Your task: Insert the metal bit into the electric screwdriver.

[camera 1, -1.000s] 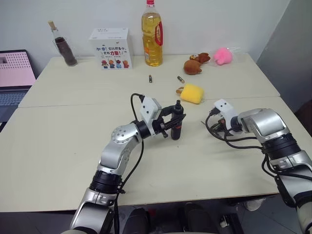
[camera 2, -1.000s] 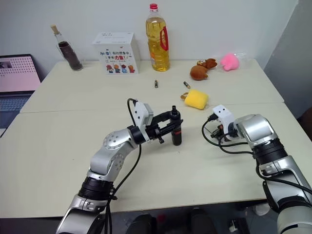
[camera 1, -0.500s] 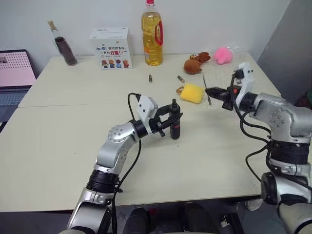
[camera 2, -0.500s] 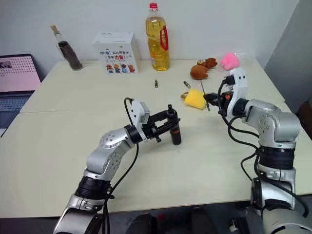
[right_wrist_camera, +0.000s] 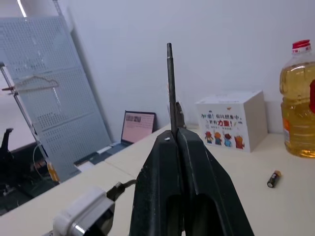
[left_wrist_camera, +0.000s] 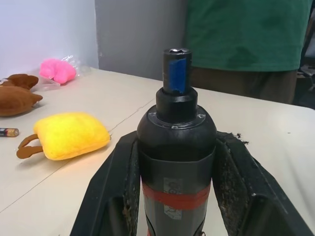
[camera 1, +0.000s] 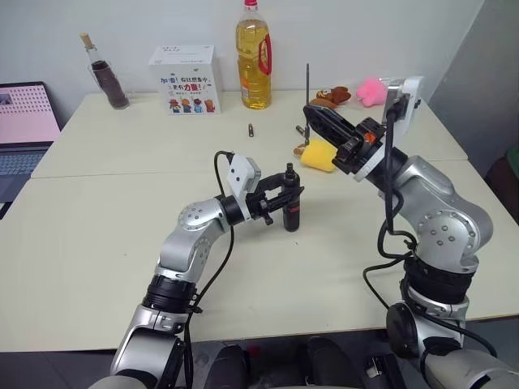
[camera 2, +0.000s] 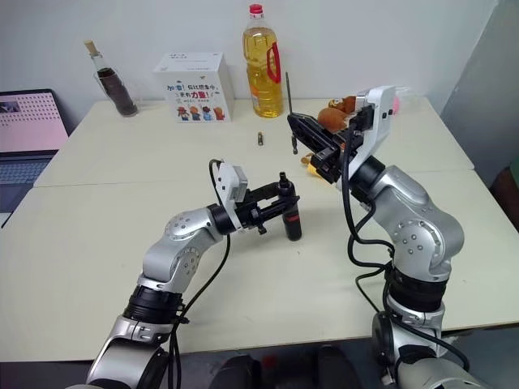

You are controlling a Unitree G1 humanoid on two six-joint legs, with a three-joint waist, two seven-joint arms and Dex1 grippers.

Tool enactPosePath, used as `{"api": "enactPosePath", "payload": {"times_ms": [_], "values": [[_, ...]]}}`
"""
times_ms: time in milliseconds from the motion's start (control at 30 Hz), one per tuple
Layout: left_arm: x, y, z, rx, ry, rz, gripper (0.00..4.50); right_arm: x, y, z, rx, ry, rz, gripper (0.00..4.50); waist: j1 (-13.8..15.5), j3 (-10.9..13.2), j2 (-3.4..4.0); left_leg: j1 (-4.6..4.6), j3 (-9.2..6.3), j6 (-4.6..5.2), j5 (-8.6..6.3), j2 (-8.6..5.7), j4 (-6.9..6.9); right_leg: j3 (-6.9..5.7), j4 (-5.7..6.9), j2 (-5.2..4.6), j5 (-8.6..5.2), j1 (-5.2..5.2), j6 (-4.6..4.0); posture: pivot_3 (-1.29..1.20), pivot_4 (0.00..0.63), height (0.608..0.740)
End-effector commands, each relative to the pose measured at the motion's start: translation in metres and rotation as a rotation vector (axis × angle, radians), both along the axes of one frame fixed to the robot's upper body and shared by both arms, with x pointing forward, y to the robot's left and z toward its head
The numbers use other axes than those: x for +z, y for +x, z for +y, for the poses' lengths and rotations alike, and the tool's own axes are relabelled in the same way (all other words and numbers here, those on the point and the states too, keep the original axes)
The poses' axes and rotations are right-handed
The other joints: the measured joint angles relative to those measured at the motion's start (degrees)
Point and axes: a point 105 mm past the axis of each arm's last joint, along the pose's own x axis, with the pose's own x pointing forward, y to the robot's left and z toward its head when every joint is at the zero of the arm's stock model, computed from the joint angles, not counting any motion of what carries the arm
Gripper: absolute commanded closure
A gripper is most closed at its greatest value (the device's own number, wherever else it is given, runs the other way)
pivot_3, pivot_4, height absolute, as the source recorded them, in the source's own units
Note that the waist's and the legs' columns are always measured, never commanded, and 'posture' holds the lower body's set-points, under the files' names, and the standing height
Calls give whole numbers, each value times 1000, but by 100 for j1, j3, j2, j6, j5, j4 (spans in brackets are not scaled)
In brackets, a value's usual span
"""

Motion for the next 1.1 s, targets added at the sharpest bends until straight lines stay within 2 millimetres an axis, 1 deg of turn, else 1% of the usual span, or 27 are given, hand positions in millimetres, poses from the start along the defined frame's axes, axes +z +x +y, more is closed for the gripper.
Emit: {"api": "enactPosePath", "payload": {"times_ms": [33, 167, 400, 700, 867, 1100], "values": [[9, 0, 2, -5, 4, -31, 2829, -2, 1, 4, 7, 32, -26, 4483, 1, 0, 0, -1, 0, 0, 0, 0, 0, 0, 0, -1, 0, 0, 0, 0, 150, 740], [8, 0, 1, -2, 28, -38, 2829, -9, 3, 11, 20, 31, -21, 4483, 1, 1, 1, -1, 1, 0, 0, 0, -1, 0, -1, -1, 0, 0, 0, 0, 150, 740], [9, 1, -2, -6, 25, -34, 2829, -18, 1, 14, 32, 3, -27, 4483, 1, 1, 1, -1, 0, 0, 0, 0, -1, -1, -2, 0, 0, -1, 0, 0, 150, 740], [9, 2, -1, -3, 26, -33, 2829, -22, -1, 10, 27, -16, -25, 4483, 2, 1, 1, -2, 0, 0, 0, 0, -1, -1, -2, 0, -1, -1, 0, 0, 150, 740], [11, 2, -4, -12, 26, -35, 2829, -32, 4, 8, 9, -27, -5, 4483, 2, 1, 1, -2, 0, 0, 0, 0, -2, -1, -3, 0, -1, -1, 0, 0, 150, 740], [11, 2, -4, -16, 28, -37, 2829, -32, 6, 9, 7, -21, -7, 4483, 2, 1, 1, -2, 1, 0, 0, 0, -2, -1, -3, 0, -1, -1, 1, 0, 150, 740]]}}
